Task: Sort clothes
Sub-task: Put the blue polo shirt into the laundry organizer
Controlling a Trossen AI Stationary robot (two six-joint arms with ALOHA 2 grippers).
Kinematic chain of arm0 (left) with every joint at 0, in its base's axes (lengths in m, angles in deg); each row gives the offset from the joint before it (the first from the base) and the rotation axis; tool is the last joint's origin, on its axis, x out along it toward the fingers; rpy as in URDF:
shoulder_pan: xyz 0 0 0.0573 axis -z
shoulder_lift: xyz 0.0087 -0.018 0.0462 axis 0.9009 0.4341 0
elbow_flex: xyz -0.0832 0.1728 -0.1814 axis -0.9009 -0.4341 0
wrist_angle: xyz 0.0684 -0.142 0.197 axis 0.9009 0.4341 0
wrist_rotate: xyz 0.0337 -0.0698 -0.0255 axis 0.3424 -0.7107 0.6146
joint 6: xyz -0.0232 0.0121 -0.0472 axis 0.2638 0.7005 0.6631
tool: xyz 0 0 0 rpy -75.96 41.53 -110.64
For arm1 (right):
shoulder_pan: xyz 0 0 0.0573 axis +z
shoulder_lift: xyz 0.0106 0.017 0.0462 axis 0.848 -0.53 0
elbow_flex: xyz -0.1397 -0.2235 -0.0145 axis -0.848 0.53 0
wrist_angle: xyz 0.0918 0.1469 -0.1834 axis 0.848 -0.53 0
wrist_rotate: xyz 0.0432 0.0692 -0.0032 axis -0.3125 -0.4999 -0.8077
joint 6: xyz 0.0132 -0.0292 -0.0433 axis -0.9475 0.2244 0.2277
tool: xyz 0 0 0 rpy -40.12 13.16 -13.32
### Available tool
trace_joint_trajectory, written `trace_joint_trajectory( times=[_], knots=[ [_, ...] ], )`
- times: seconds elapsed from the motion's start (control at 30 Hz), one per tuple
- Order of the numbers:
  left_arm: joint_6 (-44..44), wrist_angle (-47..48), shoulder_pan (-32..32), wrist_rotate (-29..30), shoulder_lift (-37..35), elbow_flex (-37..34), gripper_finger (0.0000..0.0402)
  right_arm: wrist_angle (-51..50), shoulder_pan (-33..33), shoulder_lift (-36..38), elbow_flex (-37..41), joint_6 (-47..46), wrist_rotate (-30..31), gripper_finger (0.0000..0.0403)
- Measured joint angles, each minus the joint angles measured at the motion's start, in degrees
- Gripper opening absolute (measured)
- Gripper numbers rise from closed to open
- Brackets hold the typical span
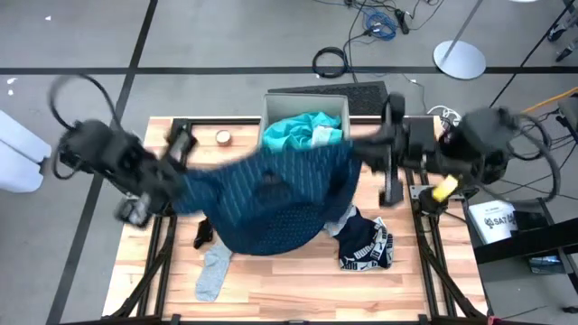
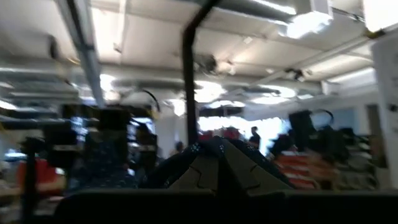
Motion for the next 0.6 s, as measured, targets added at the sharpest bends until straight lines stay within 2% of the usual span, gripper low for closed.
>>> trace_joint_trajectory(
  times=[0.23,0.43,0.6],
  knots=[
    [-3.30,0.48,10.41,2.12,8.09,0.00,0.0001,-9.67,15.04,-3.84,-0.02,-7.22,3.40,0.0000],
    [-7.70,0.23,20.49,8.19,14.01,0.00,0.0001,-10.17,29.57,-12.10,0.03,-9.04,17.91,0.0000],
    [-14.02,-1.77,26.79,15.87,17.94,0.00,0.0001,-6.67,35.78,-18.38,0.04,-5.97,31.00,0.0000]
  ],
)
